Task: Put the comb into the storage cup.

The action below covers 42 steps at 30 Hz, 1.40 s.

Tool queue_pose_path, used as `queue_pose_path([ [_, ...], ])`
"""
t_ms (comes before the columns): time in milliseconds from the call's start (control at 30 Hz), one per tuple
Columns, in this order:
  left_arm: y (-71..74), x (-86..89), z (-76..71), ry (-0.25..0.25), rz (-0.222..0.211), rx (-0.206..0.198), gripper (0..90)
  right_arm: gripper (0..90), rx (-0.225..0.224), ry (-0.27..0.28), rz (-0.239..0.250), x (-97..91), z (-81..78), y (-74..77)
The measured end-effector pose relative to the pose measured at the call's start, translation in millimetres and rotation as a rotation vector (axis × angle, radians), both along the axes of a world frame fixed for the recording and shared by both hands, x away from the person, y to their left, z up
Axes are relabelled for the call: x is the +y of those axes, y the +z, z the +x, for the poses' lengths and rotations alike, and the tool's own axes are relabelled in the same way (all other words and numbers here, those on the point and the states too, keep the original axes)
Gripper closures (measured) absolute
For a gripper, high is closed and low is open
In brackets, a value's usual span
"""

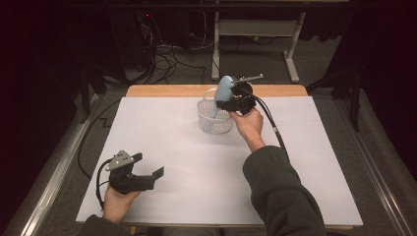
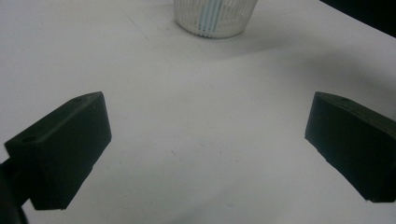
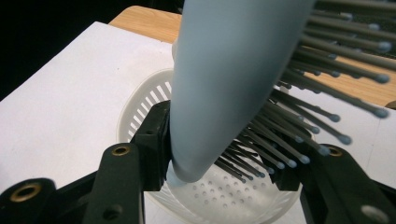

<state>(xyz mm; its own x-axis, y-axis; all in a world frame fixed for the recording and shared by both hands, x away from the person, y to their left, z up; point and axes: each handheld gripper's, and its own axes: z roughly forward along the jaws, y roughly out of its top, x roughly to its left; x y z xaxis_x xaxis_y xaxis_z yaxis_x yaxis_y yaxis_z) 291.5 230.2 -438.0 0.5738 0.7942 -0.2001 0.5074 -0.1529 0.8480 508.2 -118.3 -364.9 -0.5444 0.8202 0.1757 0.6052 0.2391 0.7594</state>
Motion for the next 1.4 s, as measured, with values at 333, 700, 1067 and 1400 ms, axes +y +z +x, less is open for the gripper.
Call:
queue_pose_path([
  [333,0.0,0.3,0.3,-0.001,-0.001,0.001,0.0,47.3,-0.006,-0.01,-0.014,-0.1,-0.1,-0.9],
  [700,-0.3,-0.3,0.6,-0.001,-0.002,0.001,0.0,44.5,0.0,-0.014,-0.005,-8.2,0.7,-3.9],
  [1067,-0.6,-0.8,1.0,0.0,-0.001,0.004,0.0,42.1,0.025,-0.028,0.006,-18.0,1.5,-7.1],
  [1400,-0.4,-0.2,0.8,0.0,-0.004,0.002,0.0,41.0,0.024,-0.03,0.001,-19.0,1.6,-7.8],
])
